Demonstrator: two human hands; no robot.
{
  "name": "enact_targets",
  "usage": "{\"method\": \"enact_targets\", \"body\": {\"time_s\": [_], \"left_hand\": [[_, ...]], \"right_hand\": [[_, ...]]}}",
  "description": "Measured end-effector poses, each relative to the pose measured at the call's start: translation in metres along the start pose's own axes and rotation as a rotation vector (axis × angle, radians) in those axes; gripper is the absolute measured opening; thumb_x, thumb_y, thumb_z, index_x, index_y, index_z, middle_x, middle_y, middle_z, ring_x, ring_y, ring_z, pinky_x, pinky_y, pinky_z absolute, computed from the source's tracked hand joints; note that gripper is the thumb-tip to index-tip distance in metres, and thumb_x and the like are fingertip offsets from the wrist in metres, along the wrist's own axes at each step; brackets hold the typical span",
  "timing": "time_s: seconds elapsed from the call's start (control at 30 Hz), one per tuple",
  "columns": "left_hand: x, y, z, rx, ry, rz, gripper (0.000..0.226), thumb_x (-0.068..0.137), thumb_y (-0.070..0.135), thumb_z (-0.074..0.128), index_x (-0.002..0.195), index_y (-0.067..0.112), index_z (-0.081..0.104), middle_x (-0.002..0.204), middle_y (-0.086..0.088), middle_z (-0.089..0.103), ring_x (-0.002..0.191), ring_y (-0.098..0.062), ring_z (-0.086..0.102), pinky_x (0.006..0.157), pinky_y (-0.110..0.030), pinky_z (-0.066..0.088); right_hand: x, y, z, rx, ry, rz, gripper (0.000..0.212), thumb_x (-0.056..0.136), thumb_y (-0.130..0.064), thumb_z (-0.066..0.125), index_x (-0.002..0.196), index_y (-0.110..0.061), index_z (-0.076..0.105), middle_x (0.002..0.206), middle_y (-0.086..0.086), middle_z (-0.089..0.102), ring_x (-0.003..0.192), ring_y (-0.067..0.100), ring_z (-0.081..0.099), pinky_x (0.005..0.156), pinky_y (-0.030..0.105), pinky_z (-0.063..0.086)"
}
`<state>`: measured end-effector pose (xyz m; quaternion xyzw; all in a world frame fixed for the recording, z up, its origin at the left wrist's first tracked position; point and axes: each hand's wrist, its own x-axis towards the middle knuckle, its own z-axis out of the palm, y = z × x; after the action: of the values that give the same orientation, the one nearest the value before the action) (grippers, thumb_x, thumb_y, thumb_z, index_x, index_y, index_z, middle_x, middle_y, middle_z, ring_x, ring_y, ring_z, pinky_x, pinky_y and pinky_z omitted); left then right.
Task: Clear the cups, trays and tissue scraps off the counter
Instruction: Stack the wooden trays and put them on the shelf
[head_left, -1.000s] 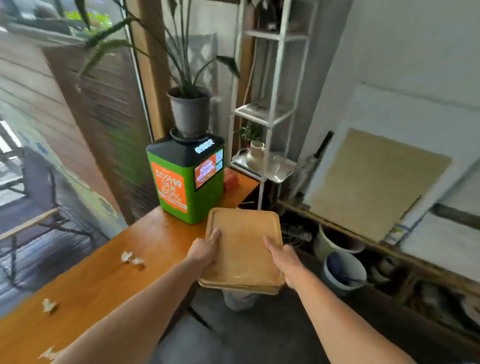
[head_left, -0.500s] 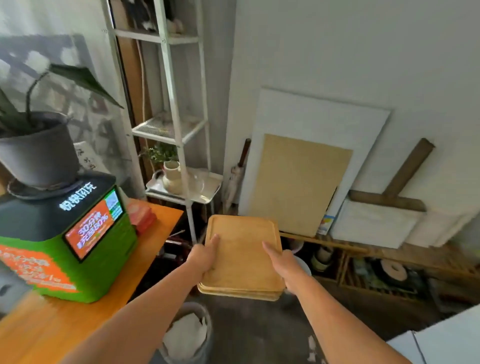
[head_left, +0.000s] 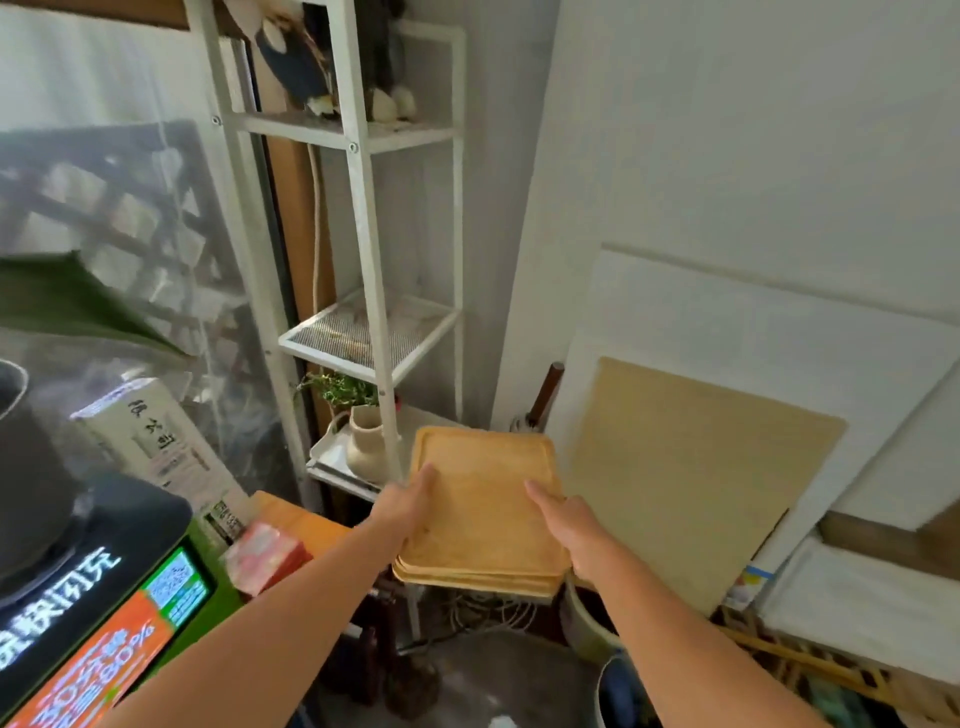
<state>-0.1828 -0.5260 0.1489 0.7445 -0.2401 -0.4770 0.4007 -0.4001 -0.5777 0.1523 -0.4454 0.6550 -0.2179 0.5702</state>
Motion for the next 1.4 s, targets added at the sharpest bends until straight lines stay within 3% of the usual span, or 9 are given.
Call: {"method": "enact_targets", "body": {"time_s": [0.23,0.37,0.5,0.7,0.9,1.0,1.1,1.27,1.4], "left_hand": [[0.120,0.096,0.039,-0.040,0.160,0.066,0.077,0.089,0.065,0.043,0.140,0.008,0.043,0.118,-0.013,0.057,0.097,-0.029,0.055,0.084,-0.035,0.046],[0.175,0.157,0.055,-0.124,0.304,0.040,0.072,0.092,0.060,0.045,0.134,0.002,0.050,0.127,-0.018,0.059,0.115,-0.038,0.055,0.095,-0.039,0.042],[0.205,0.199,0.044,-0.305,0.478,-0.053,0.079,0.088,0.064,0.045,0.120,-0.006,0.059,0.102,-0.017,0.062,0.087,-0.033,0.058,0.081,-0.036,0.047],[0.233,0.217,0.008,-0.444,0.722,-0.158,0.079,0.091,0.063,0.039,0.130,-0.004,0.052,0.119,-0.018,0.060,0.106,-0.036,0.058,0.096,-0.041,0.045],[0.252,0.220,-0.018,-0.492,0.846,-0.245,0.064,0.100,0.051,0.031,0.120,-0.005,0.057,0.100,-0.016,0.063,0.084,-0.029,0.059,0.079,-0.037,0.048],[0.257,0.225,-0.017,-0.496,0.893,-0.320,0.056,0.101,0.044,0.033,0.124,-0.003,0.054,0.080,-0.007,0.054,0.064,-0.020,0.049,0.057,-0.029,0.039],[0.265,0.229,-0.020,-0.429,0.926,-0.343,0.042,0.101,0.032,0.038,0.114,-0.003,0.058,0.076,-0.005,0.050,0.059,-0.016,0.045,0.058,-0.029,0.038],[0.270,0.232,-0.023,-0.412,0.966,-0.327,0.032,0.098,0.023,0.040,0.098,-0.001,0.061,0.087,-0.013,0.062,0.080,-0.028,0.063,0.077,-0.040,0.055],[0.272,0.233,-0.021,-0.313,1.005,-0.385,0.032,0.100,0.022,0.038,0.097,0.000,0.061,0.085,-0.010,0.055,0.063,-0.015,0.044,0.056,-0.026,0.033]], "right_hand": [[0.155,-0.117,-0.013,-0.113,-0.091,-0.093,0.091,0.080,-0.068,0.063,0.142,-0.004,0.044,0.134,0.015,0.058,0.117,0.034,0.060,0.098,0.045,0.050],[0.228,-0.202,-0.014,-0.211,-0.167,-0.166,0.083,0.081,-0.065,0.064,0.140,-0.007,0.051,0.134,0.013,0.060,0.098,0.025,0.061,0.088,0.035,0.047],[0.279,-0.292,0.008,-0.309,-0.335,-0.237,0.099,0.075,-0.071,0.065,0.147,-0.008,0.038,0.140,0.011,0.054,0.120,0.031,0.056,0.096,0.040,0.047],[0.325,-0.361,0.087,-0.505,-0.573,-0.297,0.095,0.075,-0.068,0.068,0.144,-0.009,0.040,0.128,0.010,0.059,0.113,0.030,0.060,0.100,0.046,0.050],[0.347,-0.389,0.158,-0.621,-0.751,-0.347,0.082,0.083,-0.058,0.067,0.145,-0.011,0.040,0.090,-0.007,0.057,0.078,0.010,0.058,0.062,0.025,0.049],[0.363,-0.392,0.176,-0.694,-0.770,-0.299,0.089,0.079,-0.062,0.069,0.145,-0.010,0.038,0.113,0.006,0.061,0.096,0.025,0.062,0.076,0.036,0.053],[0.377,-0.391,0.187,-0.702,-0.772,-0.296,0.091,0.080,-0.061,0.069,0.146,-0.007,0.038,0.133,0.015,0.057,0.117,0.034,0.057,0.098,0.045,0.050],[0.378,-0.402,0.201,-0.784,-0.756,-0.359,0.087,0.085,-0.062,0.063,0.145,-0.004,0.039,0.123,0.013,0.059,0.111,0.033,0.058,0.090,0.040,0.049],[0.372,-0.405,0.209,-0.889,-0.688,-0.482,0.083,0.090,-0.060,0.056,0.146,0.000,0.040,0.143,0.018,0.051,0.127,0.036,0.052,0.101,0.042,0.045]]}}
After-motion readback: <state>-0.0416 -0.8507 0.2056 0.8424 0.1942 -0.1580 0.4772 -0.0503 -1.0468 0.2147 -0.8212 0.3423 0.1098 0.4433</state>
